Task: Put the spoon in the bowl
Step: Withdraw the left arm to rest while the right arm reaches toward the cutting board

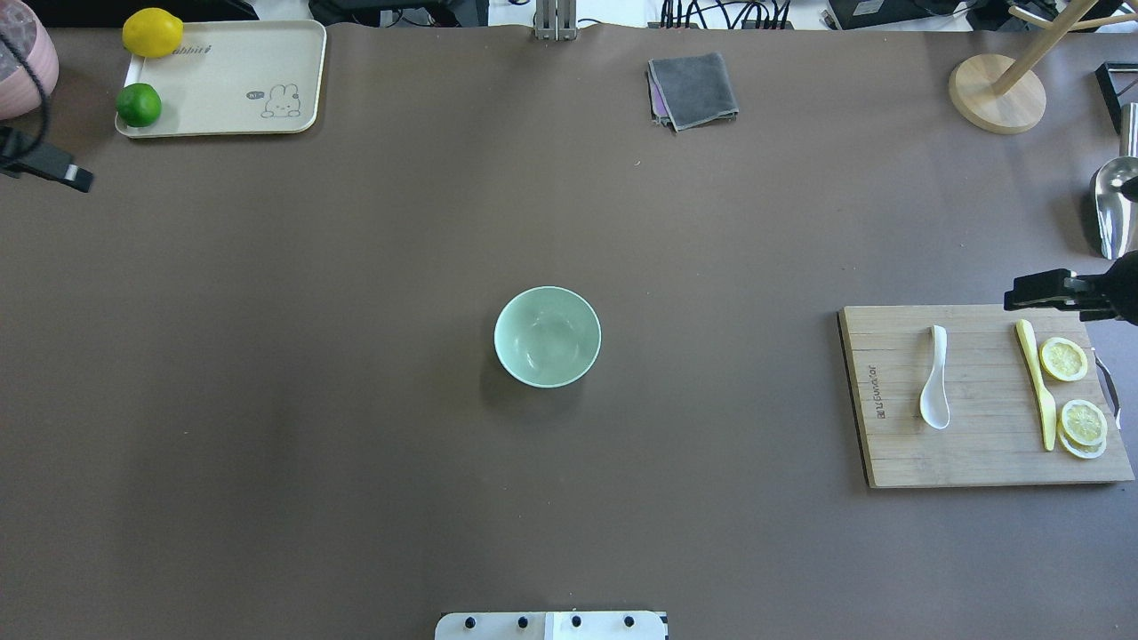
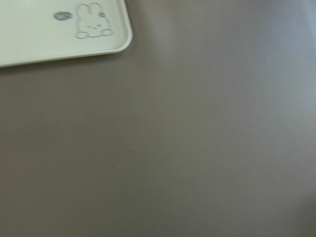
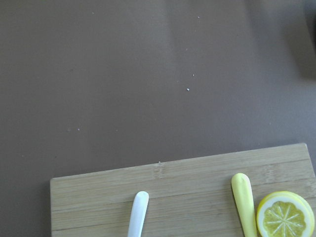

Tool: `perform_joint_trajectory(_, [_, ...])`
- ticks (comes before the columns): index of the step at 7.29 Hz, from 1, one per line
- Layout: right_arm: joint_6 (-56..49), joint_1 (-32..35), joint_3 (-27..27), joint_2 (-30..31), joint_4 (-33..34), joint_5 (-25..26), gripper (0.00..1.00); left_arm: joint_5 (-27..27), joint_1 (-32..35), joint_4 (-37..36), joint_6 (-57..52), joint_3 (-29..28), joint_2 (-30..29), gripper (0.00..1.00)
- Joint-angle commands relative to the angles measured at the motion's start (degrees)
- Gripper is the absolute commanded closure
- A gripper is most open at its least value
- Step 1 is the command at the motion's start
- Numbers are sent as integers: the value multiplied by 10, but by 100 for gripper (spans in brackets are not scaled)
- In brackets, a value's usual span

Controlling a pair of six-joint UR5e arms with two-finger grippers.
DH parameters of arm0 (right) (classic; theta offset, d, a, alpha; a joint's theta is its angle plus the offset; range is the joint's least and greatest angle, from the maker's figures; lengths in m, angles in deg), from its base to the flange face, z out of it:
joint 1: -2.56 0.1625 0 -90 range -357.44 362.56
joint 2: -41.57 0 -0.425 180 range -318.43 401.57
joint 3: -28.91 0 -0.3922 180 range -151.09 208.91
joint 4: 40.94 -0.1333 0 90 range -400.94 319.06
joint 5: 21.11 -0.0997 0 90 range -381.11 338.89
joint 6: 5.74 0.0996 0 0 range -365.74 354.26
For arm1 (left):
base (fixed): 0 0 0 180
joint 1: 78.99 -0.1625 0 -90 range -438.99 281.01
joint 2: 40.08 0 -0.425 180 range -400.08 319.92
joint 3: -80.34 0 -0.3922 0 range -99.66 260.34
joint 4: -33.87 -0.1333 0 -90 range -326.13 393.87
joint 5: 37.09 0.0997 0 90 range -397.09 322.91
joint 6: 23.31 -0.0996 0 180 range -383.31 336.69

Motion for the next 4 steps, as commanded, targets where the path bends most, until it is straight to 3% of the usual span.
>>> perform_joint_trajectory(1, [90,-98,-58,1,-81,107,6,-25,63,0,-115,-47,18,2])
perform_joint_trajectory(2, [120,-121,-111,-7,-154,124,8,-26,62,2,-115,-47,23,2])
perform_joint_trajectory(4, [160,-139,-125,-30,-174,141,17,-27,62,6,-115,-47,27,2])
